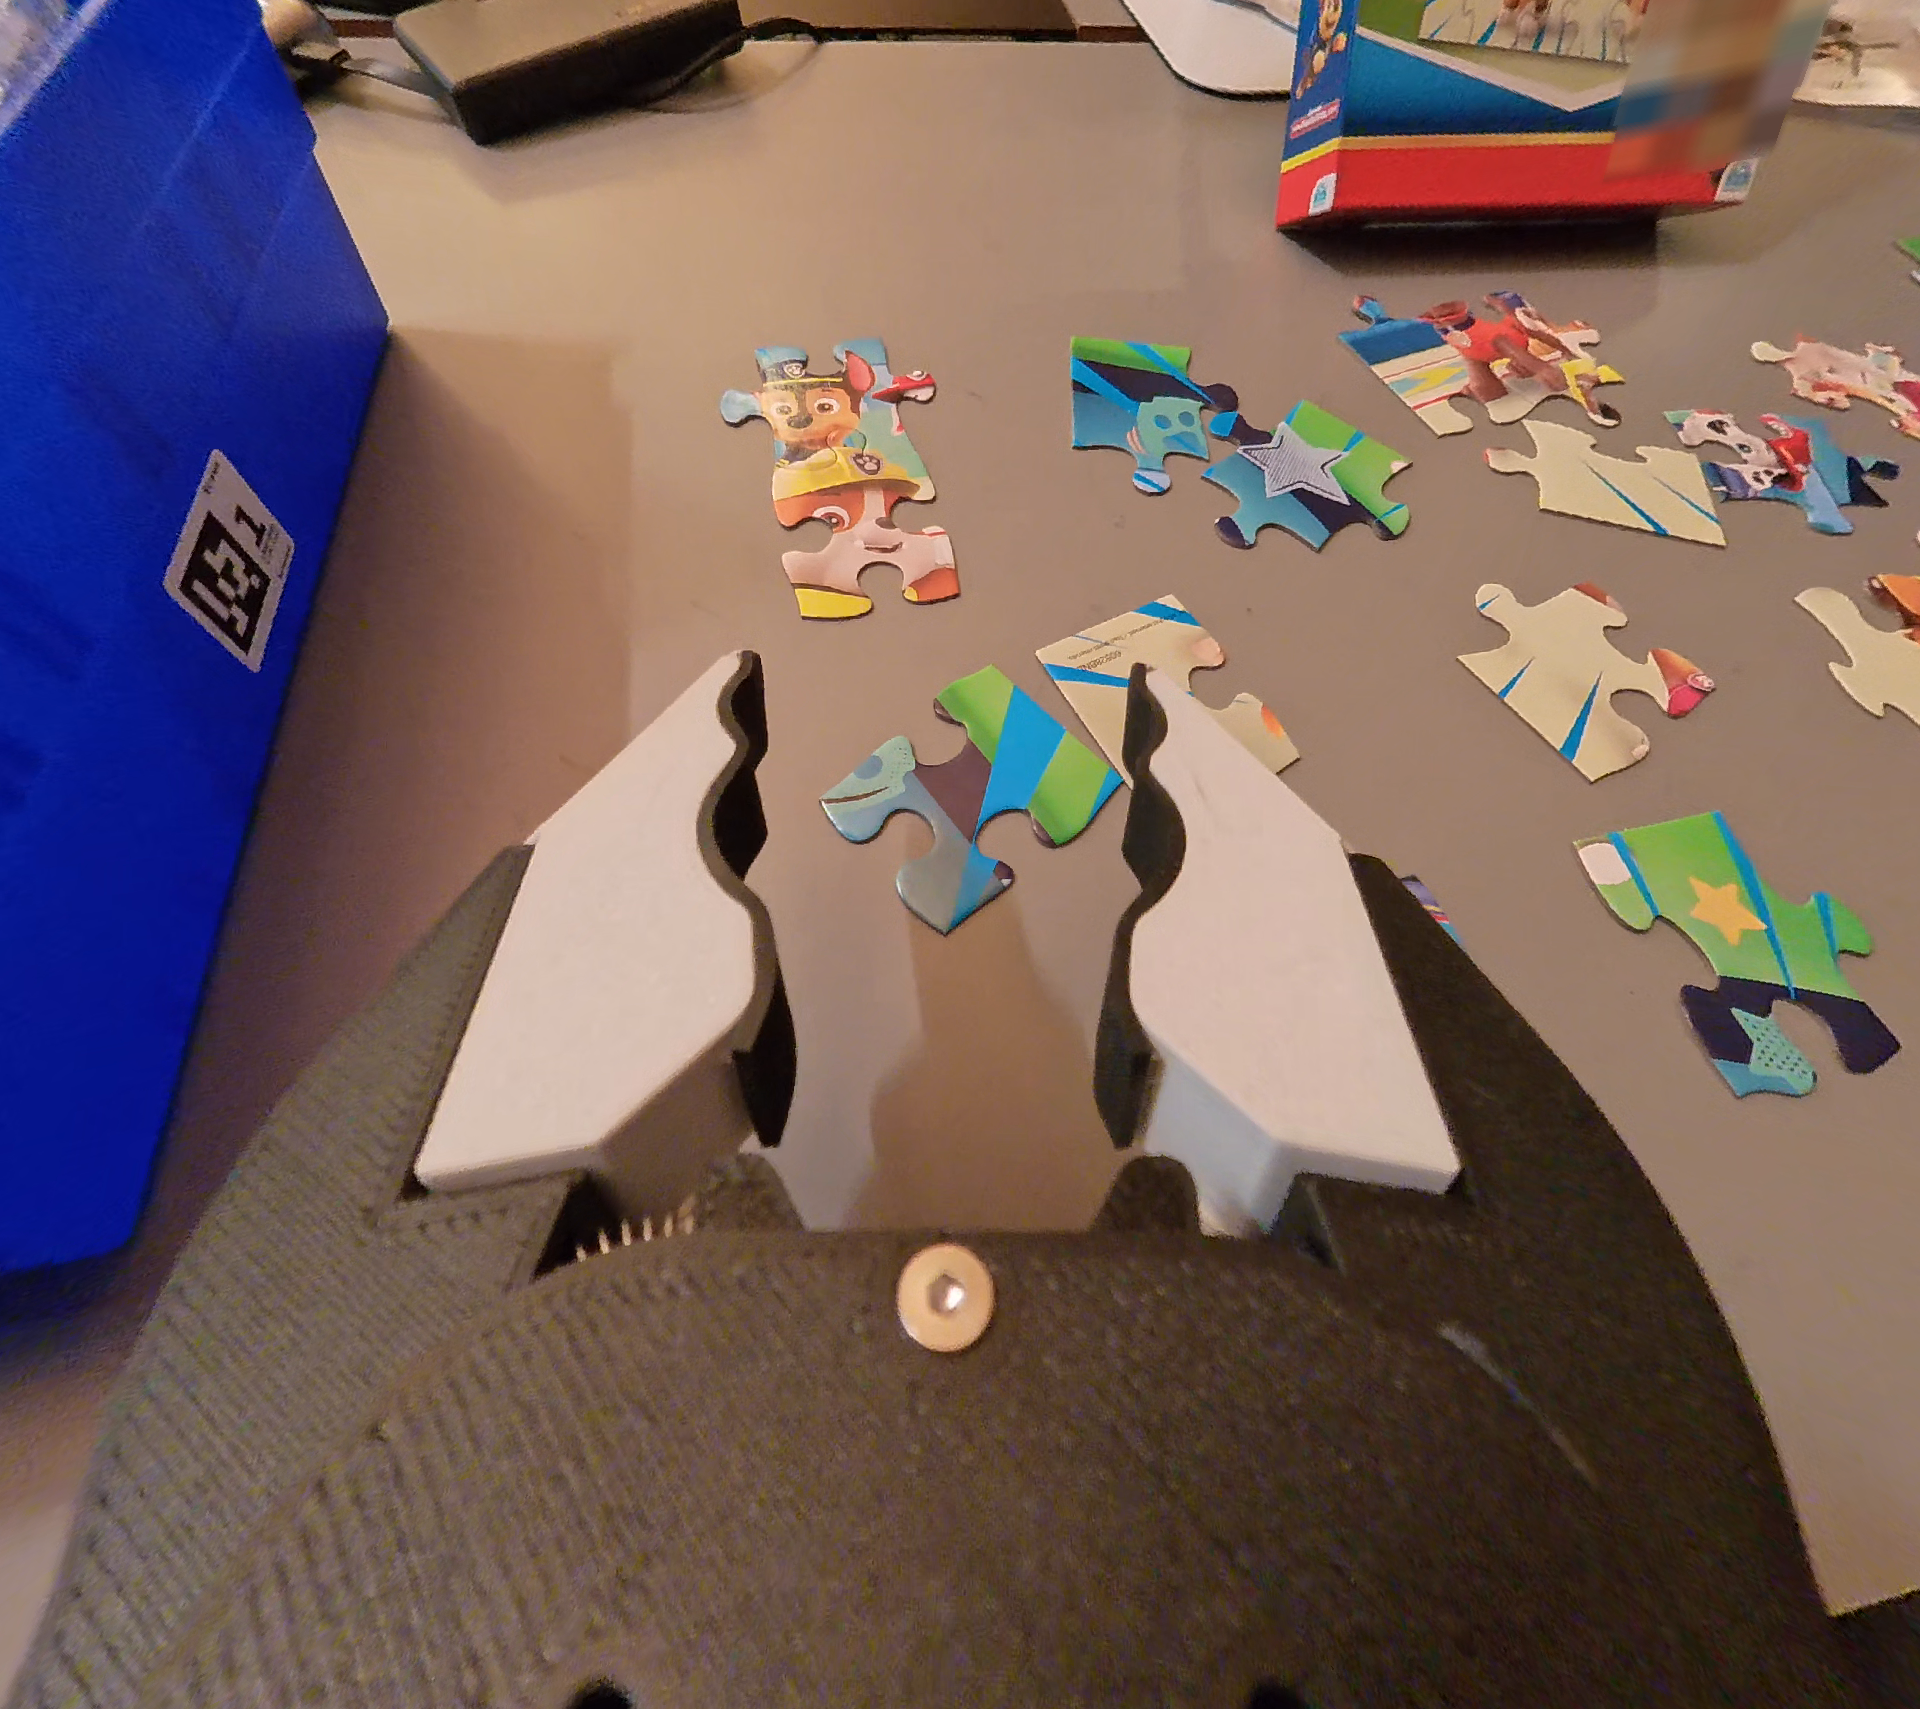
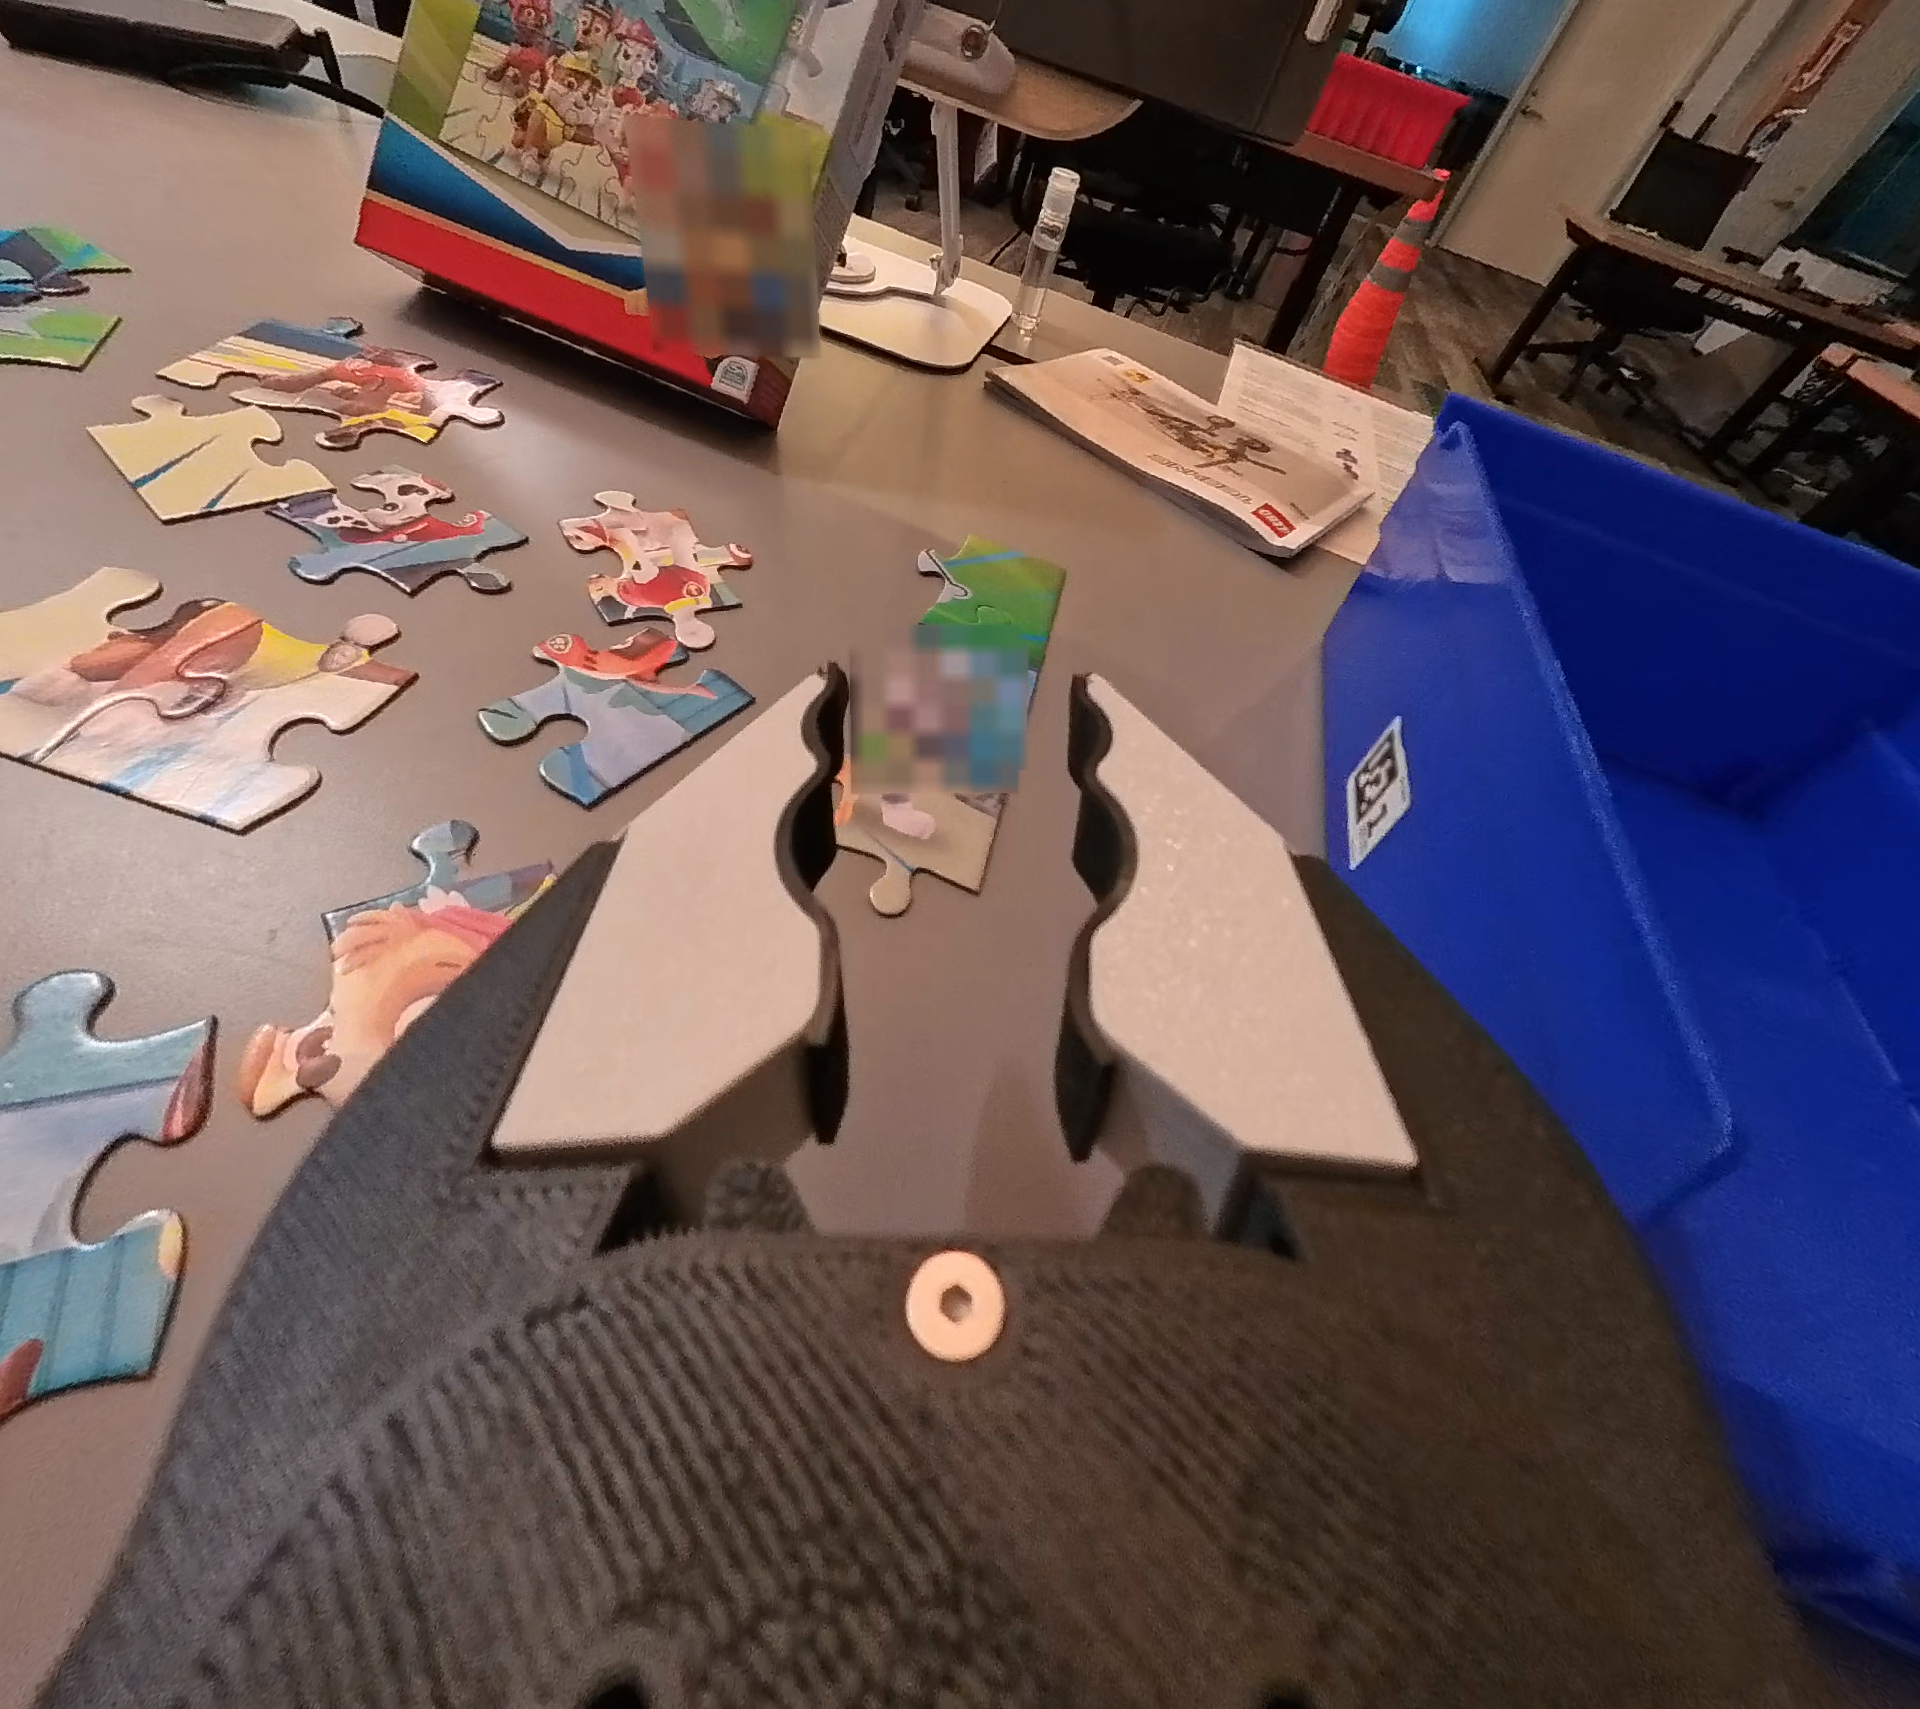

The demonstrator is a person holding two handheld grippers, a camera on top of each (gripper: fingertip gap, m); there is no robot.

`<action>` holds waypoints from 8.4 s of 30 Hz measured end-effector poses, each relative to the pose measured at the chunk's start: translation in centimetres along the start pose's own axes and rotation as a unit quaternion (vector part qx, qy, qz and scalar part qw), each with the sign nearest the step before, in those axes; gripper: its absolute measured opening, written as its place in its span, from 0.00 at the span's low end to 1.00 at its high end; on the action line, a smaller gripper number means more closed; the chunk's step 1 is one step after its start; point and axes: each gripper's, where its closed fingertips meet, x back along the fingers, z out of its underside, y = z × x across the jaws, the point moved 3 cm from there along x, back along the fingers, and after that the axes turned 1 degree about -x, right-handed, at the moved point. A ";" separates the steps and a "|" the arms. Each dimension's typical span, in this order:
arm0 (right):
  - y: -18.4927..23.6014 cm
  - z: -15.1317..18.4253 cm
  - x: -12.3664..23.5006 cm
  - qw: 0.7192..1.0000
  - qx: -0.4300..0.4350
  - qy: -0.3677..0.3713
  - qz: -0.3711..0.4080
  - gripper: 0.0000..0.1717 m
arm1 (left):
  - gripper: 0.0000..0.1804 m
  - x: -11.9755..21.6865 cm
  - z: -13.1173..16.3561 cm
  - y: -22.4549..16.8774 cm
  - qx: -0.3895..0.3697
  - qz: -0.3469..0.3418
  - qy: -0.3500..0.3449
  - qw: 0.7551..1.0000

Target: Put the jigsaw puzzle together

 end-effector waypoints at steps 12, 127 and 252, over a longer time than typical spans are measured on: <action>0.9 0.5 -0.5 0.999 0.034 0.024 -0.007 0.25 | 0.38 -0.3 0.2 -0.3 -0.020 -0.009 0.013 1.000; 21.6 -0.6 -8.1 0.765 0.252 0.230 -0.547 0.34 | 0.36 0.1 0.0 -0.6 -0.014 0.015 -0.003 1.000; 44.1 -8.7 -15.8 0.773 0.061 0.244 -0.582 0.50 | 0.41 -0.8 3.2 4.4 0.070 0.037 0.132 0.988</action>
